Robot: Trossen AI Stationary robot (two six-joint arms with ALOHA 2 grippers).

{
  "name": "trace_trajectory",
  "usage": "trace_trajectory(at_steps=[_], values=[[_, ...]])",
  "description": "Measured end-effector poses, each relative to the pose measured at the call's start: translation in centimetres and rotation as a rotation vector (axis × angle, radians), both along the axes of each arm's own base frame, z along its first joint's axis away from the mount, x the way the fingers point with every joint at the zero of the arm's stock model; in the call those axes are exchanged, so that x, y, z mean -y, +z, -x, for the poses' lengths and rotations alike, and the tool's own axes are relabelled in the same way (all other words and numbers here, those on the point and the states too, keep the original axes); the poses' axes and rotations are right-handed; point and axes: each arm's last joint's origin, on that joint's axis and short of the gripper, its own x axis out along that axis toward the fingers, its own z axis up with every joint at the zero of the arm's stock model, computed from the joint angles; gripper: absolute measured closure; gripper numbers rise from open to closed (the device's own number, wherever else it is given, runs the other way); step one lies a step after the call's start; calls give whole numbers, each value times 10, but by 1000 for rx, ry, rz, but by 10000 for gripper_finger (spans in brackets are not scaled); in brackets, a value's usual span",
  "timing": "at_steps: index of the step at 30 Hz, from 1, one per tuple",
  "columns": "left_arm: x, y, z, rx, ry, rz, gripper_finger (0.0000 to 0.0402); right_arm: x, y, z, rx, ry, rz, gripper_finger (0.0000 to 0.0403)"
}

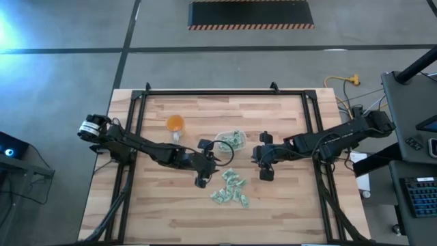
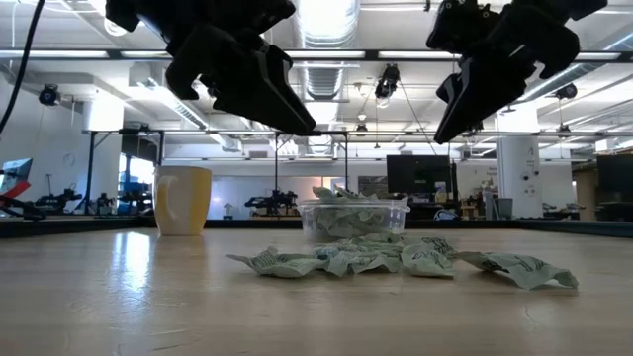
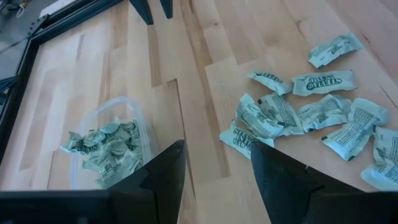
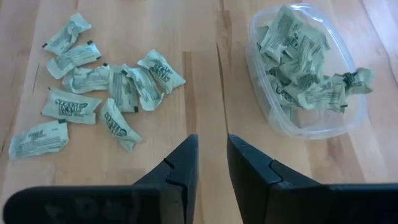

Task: Pick and place Stevia / Truvia into bins
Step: Put the stevia packet into the transparent bin

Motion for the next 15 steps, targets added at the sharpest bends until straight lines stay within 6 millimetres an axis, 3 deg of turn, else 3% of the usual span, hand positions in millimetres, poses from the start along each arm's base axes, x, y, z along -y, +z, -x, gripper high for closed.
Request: trace_trajectory(at_steps=[10,15], values=[[0,0,0,-2,1,-1,234,0,-2,1,-1,-26,-21,329],[-1,-2,1,-18,1,-5,234,-5,-8,4,-28,6,-118,323]])
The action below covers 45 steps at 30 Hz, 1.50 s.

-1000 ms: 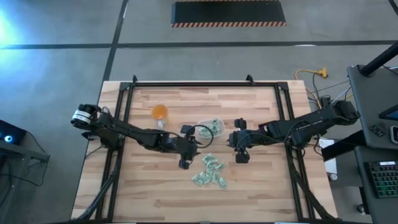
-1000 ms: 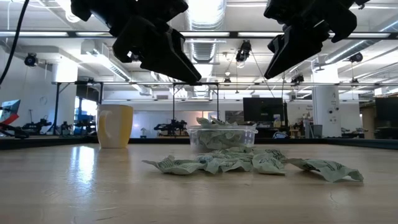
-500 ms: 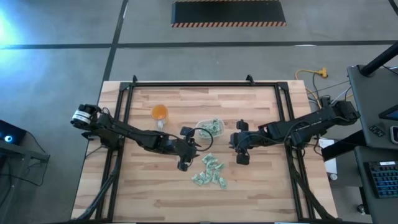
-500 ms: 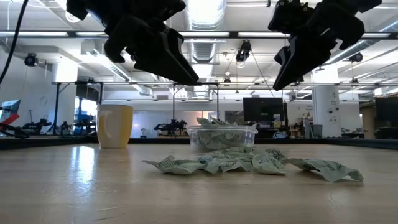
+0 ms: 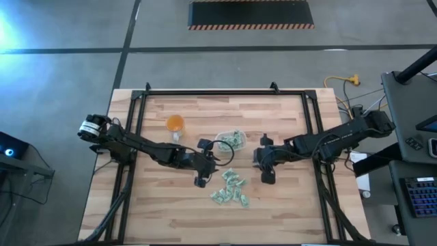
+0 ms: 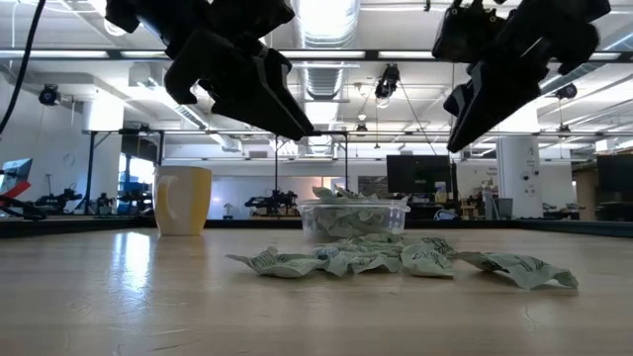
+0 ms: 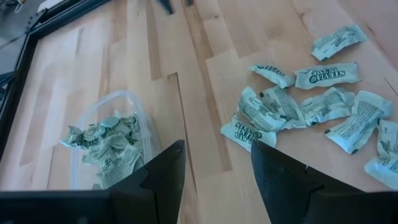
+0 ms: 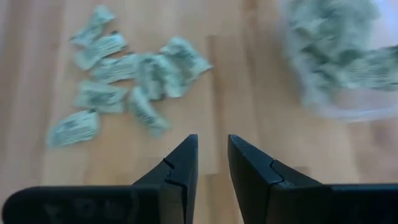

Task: Pick and place Stevia / Truvia into bins
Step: Put the stevia packet into the transparent bin

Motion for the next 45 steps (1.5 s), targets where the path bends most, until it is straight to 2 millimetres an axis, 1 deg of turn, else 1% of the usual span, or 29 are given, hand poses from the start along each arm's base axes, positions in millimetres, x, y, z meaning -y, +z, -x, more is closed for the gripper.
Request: trace_trajectory(at_steps=[7,13,20,25,30,35,38,42,45], values=[[0,-1,1,-11,2,-4,234,-30,-10,3,35,127,-13,321],[0,-2,2,-24,16,11,234,-47,-22,5,73,188,-19,321],[-1,-3,3,-56,16,3,234,-50,-33,2,71,202,-12,321],[-1,-3,3,-56,16,4,234,-53,-43,-6,90,217,-1,321],[0,-4,4,-58,13,6,234,-56,-49,-13,67,239,19,321],[5,-7,8,-137,-69,56,234,-57,-52,-16,50,242,17,321],[7,-9,11,-168,-88,63,234,-58,-54,-18,43,234,13,321],[7,-10,11,-175,-80,71,234,-60,-63,-22,41,212,17,321],[7,-9,11,-175,-74,77,234,-61,-73,-27,46,242,42,321]])
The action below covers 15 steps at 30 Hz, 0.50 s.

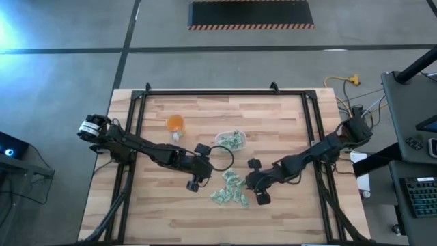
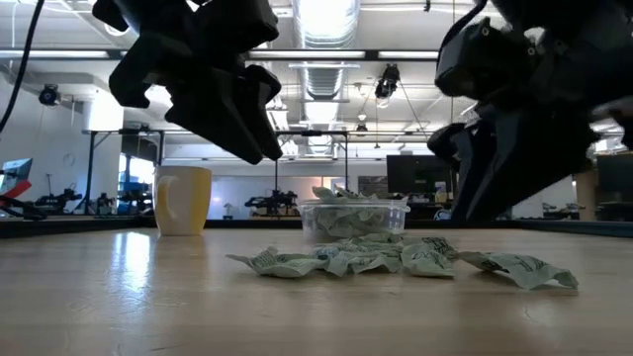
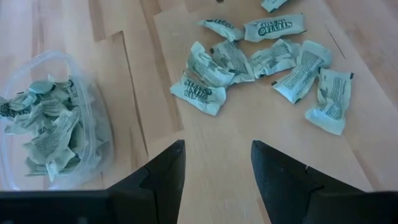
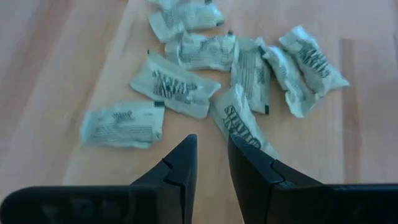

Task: Pick and place Stevia / Truvia into bins
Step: Put the stevia packet into the transparent bin

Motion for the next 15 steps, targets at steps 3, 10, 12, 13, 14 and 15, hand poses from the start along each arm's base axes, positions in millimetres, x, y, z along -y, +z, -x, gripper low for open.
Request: trace_trajectory(at_steps=[3,10,12,13,14,15], values=[[0,0,0,1,0,0,234,0,-5,-4,-14,25,30,321],[0,1,0,2,0,1,234,1,2,-6,3,17,17,321],[0,1,0,4,0,2,234,1,4,-6,8,21,11,321],[0,1,0,3,0,1,234,1,4,-6,4,26,5,321],[0,1,0,3,0,1,234,0,5,-5,3,34,-6,321],[0,1,0,3,0,1,234,0,5,-5,-1,41,-15,321]])
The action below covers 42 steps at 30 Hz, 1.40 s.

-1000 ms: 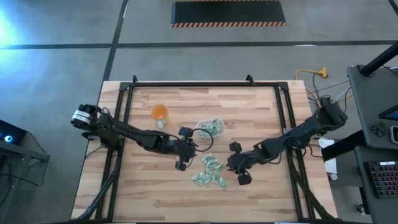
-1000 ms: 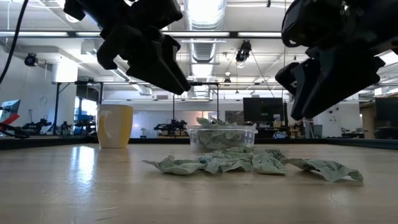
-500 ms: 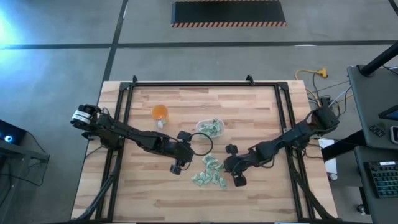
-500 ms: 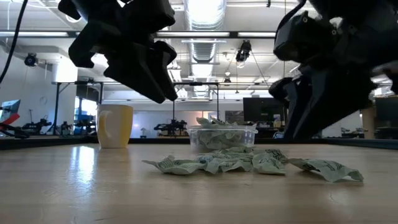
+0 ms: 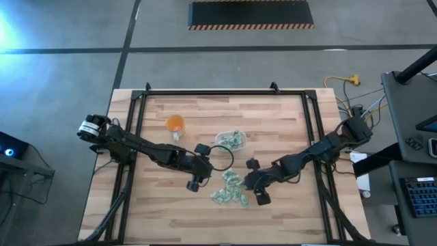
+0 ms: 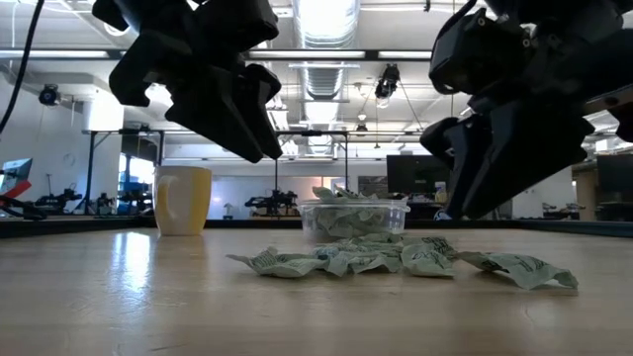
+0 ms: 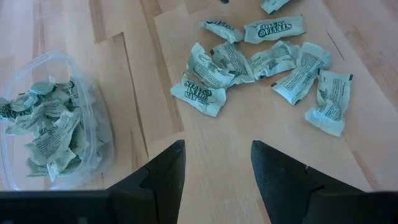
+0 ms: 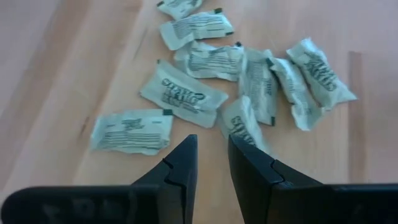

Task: Pick and place Stevia / Truvia into bins
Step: Put the stevia packet into the transparent bin

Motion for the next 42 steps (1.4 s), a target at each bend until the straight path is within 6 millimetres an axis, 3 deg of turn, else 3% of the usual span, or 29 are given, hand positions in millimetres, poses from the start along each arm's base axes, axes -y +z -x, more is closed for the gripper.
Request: trace_trajectory(at_steps=[42], values=[[0,-1,0,-1,-1,-1,234,-14,2,5,-34,92,-142,321]])
